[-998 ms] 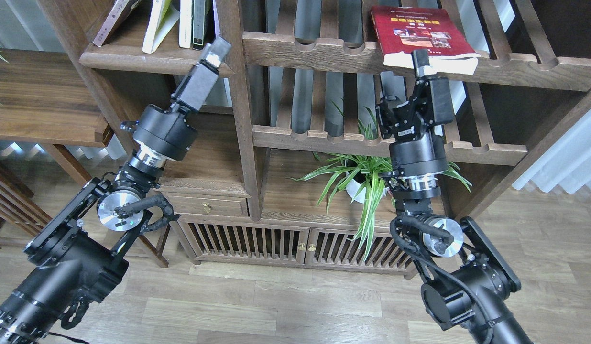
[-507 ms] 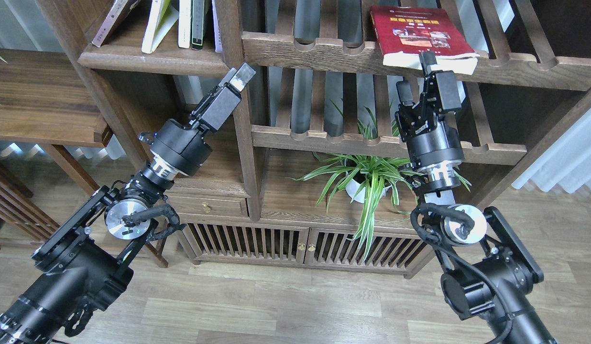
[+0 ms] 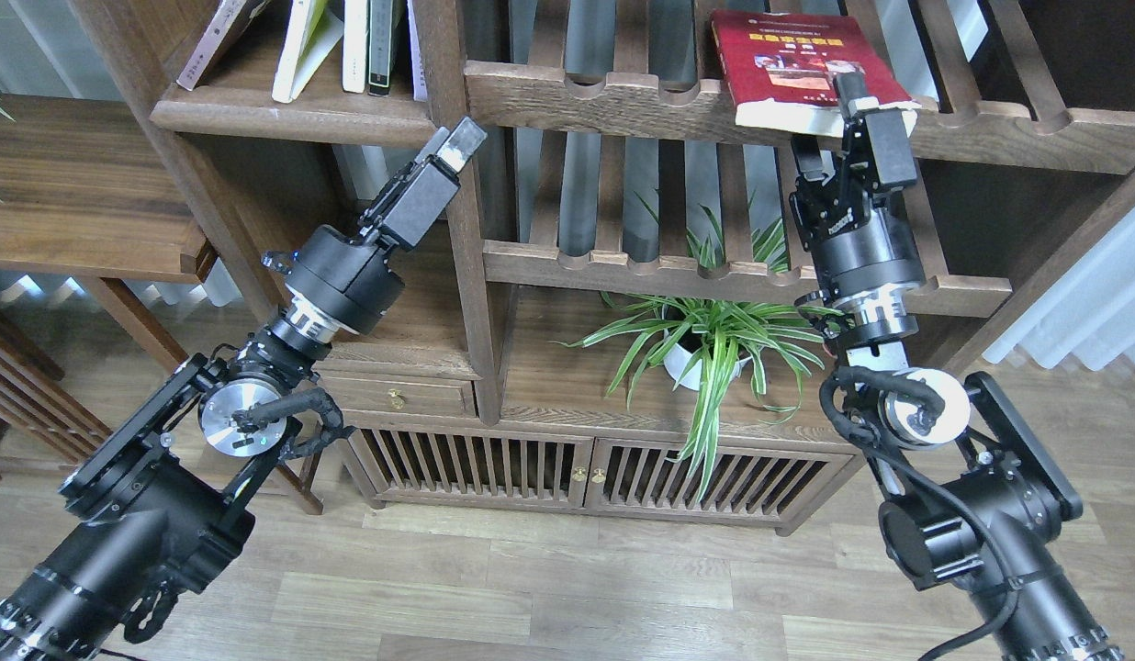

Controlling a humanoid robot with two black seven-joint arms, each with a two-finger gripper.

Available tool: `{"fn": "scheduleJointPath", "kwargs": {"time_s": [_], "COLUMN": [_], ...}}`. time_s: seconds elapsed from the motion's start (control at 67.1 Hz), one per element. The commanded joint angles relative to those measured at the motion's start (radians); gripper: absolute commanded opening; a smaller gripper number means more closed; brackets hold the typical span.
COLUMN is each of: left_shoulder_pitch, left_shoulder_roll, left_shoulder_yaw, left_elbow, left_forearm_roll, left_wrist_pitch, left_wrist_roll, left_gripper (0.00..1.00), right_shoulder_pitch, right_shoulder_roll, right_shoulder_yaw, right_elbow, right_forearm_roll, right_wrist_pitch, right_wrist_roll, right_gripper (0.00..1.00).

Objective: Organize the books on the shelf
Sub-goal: 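Hook the right gripper on the red book and tip it outward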

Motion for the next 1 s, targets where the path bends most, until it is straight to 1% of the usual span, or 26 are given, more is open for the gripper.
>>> {"fn": "scheduleJointPath", "kwargs": {"time_s": [0.0, 0.134, 0.328, 0.477, 0.596, 0.745, 0.834, 0.879, 0.983], "left_shoulder_pitch": [-0.003, -0.008, -0.009, -0.008, -0.006, 0.000, 0.003, 0.003, 0.003], "left_shoulder_roll": [0.000, 0.000, -0.003, -0.003, -0.003, -0.002, 0.005, 0.005, 0.005], "left_shoulder_yaw": [-0.006, -0.018, -0.013, -0.009, -0.007, -0.004, -0.003, -0.004, -0.004], "left_elbow": [0.000, 0.000, 0.000, 0.000, 0.000, 0.000, 0.000, 0.000, 0.000], "left_forearm_roll": [0.000, -0.002, -0.002, -0.002, -0.002, -0.002, -0.003, -0.002, 0.000], "left_wrist_pitch": [0.000, 0.000, 0.000, 0.000, 0.000, 0.000, 0.000, 0.000, 0.000], "left_wrist_roll": [0.002, 0.003, 0.012, 0.011, 0.011, 0.011, 0.011, 0.011, 0.011], "left_gripper": [0.80, 0.81, 0.81, 0.81, 0.81, 0.81, 0.82, 0.82, 0.82], "right_shoulder_pitch": [0.006, 0.010, 0.035, 0.059, 0.078, 0.075, 0.075, 0.076, 0.078], "right_shoulder_roll": [-0.017, -0.012, -0.004, -0.004, -0.004, -0.003, -0.001, 0.000, 0.002], "right_shoulder_yaw": [-0.014, -0.014, -0.009, -0.009, -0.009, -0.005, 0.001, 0.001, 0.001], "right_elbow": [0.000, 0.000, 0.000, 0.000, 0.000, 0.000, 0.000, 0.000, 0.000], "right_forearm_roll": [0.005, 0.005, 0.005, 0.005, 0.005, 0.017, 0.034, 0.040, 0.040], "right_wrist_pitch": [-0.008, -0.048, -0.146, -0.180, -0.180, -0.175, -0.171, -0.171, -0.171], "right_wrist_roll": [-0.012, -0.018, -0.015, -0.015, -0.015, -0.015, -0.013, -0.013, -0.013], "right_gripper": [0.94, 0.94, 0.93, 0.93, 0.90, 0.81, 0.70, 0.68, 0.68]}}
